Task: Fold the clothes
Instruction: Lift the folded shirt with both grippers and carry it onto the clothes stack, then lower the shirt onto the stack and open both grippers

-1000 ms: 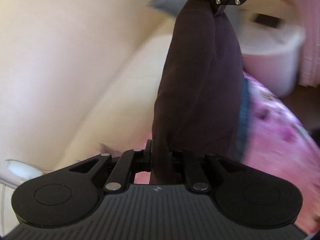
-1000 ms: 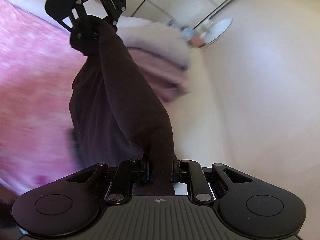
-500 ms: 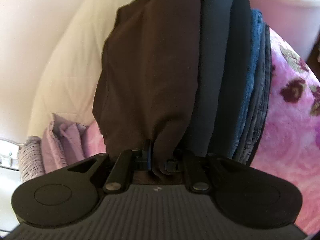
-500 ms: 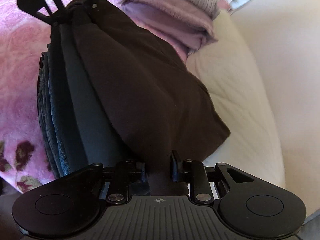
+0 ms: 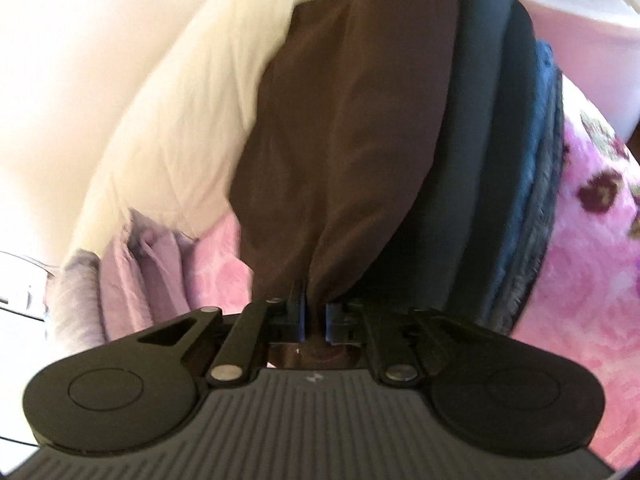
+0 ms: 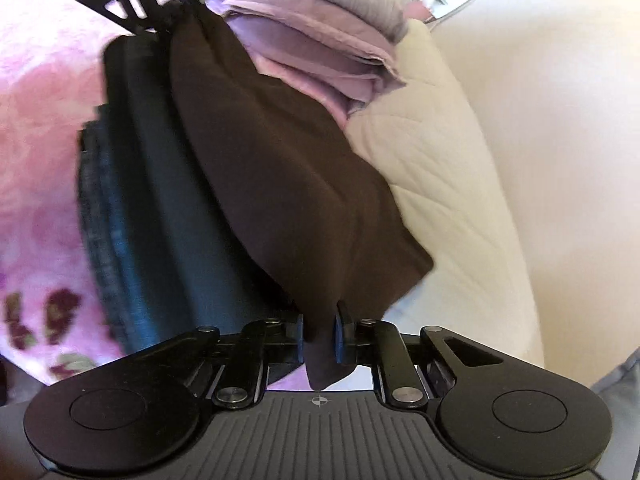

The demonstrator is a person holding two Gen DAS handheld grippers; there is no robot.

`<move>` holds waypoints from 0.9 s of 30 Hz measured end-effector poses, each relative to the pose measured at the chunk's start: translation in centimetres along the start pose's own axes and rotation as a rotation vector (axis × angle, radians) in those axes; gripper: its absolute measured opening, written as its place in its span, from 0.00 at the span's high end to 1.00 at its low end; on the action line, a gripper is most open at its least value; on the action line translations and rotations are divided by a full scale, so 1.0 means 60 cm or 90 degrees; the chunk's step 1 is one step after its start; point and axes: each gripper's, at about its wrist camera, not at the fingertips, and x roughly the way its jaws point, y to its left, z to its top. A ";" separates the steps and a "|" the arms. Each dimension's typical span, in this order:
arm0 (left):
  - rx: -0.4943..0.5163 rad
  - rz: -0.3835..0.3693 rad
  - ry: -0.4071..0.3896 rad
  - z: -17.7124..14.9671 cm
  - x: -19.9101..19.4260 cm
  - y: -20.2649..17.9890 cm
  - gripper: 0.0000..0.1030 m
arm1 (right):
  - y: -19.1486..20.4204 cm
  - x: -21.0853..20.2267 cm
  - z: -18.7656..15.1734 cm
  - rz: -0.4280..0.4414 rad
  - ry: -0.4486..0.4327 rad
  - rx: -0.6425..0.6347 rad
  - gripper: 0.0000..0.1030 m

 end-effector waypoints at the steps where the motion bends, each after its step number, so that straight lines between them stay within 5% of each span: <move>1: 0.004 -0.002 0.002 -0.007 0.004 -0.010 0.93 | 0.016 0.003 -0.005 0.012 0.005 -0.008 0.88; 10: -0.055 0.006 0.012 -0.012 -0.014 -0.037 0.89 | 0.030 0.032 -0.009 0.010 0.013 -0.017 0.86; 16: -0.138 -0.016 0.025 -0.027 -0.033 -0.034 0.80 | 0.045 0.039 0.001 -0.015 0.030 0.010 0.75; 18: -0.184 -0.030 0.034 -0.030 -0.043 -0.028 0.71 | 0.044 0.039 0.008 -0.019 0.042 0.035 0.71; 21: -0.260 -0.057 0.058 -0.041 -0.054 -0.018 0.65 | 0.049 0.026 0.008 -0.020 0.070 0.065 0.47; 27: -0.528 -0.109 0.106 -0.116 -0.105 -0.004 0.59 | 0.062 -0.049 -0.009 0.008 0.113 0.294 0.42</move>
